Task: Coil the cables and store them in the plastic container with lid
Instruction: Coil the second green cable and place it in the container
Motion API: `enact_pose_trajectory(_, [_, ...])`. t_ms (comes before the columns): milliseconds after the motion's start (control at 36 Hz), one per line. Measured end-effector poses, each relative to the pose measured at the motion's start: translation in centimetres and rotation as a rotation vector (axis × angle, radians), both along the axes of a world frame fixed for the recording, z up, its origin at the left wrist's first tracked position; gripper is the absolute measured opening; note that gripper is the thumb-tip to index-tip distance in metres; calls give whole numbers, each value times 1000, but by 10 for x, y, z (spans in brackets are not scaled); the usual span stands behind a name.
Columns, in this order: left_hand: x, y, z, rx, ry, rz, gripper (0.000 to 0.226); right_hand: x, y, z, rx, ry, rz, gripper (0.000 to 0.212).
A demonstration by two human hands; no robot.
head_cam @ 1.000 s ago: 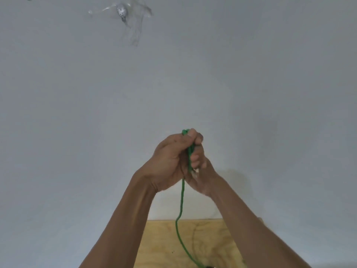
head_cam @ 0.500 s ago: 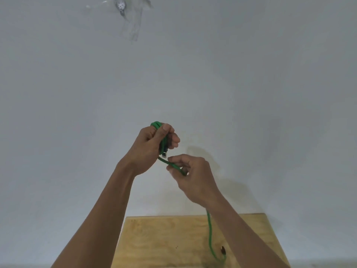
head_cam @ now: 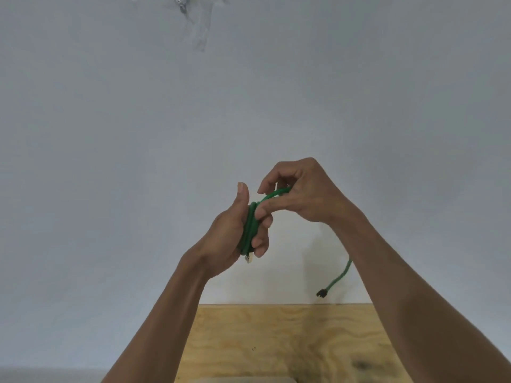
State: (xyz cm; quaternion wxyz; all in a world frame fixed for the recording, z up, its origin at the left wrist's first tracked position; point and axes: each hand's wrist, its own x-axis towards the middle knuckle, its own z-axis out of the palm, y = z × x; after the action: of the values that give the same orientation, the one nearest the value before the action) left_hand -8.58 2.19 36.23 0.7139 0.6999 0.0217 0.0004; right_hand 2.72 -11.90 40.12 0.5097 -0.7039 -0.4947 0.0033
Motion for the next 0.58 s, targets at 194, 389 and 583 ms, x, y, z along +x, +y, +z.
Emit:
enact_pose_trajectory(194, [-4,-13,6,-262,-11,-127,69,18,2,-20,179,364,153,20])
enact_pose_trajectory(389, [3,-22,8,-353,-160,-173,47,-9,11,-53,347,832,267,18])
enact_pose_trajectory(583, [13,-13,28,-320,-291,26,42,-46,22,-101,292,754,63,30])
